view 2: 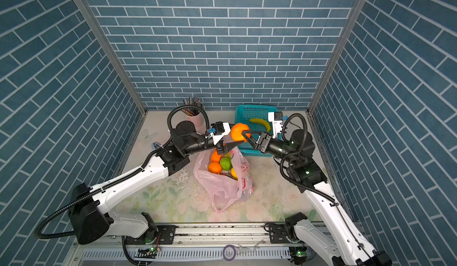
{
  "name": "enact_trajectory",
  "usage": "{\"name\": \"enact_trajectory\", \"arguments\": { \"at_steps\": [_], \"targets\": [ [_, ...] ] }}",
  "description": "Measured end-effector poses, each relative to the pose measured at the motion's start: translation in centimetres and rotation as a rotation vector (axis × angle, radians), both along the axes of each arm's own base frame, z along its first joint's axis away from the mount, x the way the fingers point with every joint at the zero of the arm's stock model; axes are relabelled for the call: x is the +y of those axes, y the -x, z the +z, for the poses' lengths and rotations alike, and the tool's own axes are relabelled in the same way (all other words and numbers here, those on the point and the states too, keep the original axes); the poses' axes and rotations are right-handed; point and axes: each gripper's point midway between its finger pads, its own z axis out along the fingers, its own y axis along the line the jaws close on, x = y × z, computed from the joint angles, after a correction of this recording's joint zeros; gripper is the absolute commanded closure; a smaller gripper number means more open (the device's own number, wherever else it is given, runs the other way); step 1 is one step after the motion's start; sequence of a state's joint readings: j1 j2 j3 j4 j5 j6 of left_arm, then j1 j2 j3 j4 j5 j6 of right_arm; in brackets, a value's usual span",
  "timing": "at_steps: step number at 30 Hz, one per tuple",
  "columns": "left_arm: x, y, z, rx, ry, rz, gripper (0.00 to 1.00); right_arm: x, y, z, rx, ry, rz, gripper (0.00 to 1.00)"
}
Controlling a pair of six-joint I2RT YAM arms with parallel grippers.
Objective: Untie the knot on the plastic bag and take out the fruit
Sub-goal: 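Grasp the orange with the right gripper from the left gripper, then carry the orange with the right gripper into the teal basket and release it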
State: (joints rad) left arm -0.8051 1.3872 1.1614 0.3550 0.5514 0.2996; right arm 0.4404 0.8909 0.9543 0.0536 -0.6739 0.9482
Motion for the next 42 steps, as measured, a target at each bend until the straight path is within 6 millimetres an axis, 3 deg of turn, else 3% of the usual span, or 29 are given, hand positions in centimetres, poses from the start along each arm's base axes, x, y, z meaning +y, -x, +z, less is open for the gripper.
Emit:
{"name": "enact_trajectory", "arguments": {
  "at_steps": [4, 13, 20, 23, 28, 30, 36, 42],
  "targets": [
    [-0.2, -0.3, -0.4, 0.008, -0.005, 0.005, 0.38, 0.0, -0.1, -0.1, 0.001, 0.002, -0.006, 0.15],
    [-1.1, 0.9, -0.7, -0.014, -0.031, -0.025, 0.38, -0.3, -1.0, -3.0, 0.110, 0.038, -0.031, 0.21],
    [-1.2, 1.2, -0.9, 0.002, -0.033, -0.045, 0.38, 0.1, -0.3, -2.2, 0.086, -0.029, 0.021, 0.46],
    [-1.2, 1.2, -0.5, 0.001, -0.017, -0.048, 0.34, 0.2, -0.2, -1.7, 0.080, -0.069, 0.038, 0.55],
    [-1.2, 1.3, 0.2, 0.004, 0.011, -0.052, 0.16, 0.1, -0.3, -1.3, 0.075, -0.087, 0.033, 0.57],
    [-1.2, 1.3, 0.3, 0.011, 0.015, -0.048, 0.13, -0.2, -0.6, -1.3, 0.075, -0.087, 0.018, 0.57],
    [-0.2, 1.0, 0.5, 0.047, 0.001, 0.015, 0.13, -2.3, -3.4, -2.3, 0.077, -0.049, -0.100, 0.56],
    [2.5, 1.5, 2.0, 0.119, 0.010, 0.101, 0.13, -4.3, -8.8, -5.1, 0.118, 0.041, -0.217, 0.56]
  ]
}}
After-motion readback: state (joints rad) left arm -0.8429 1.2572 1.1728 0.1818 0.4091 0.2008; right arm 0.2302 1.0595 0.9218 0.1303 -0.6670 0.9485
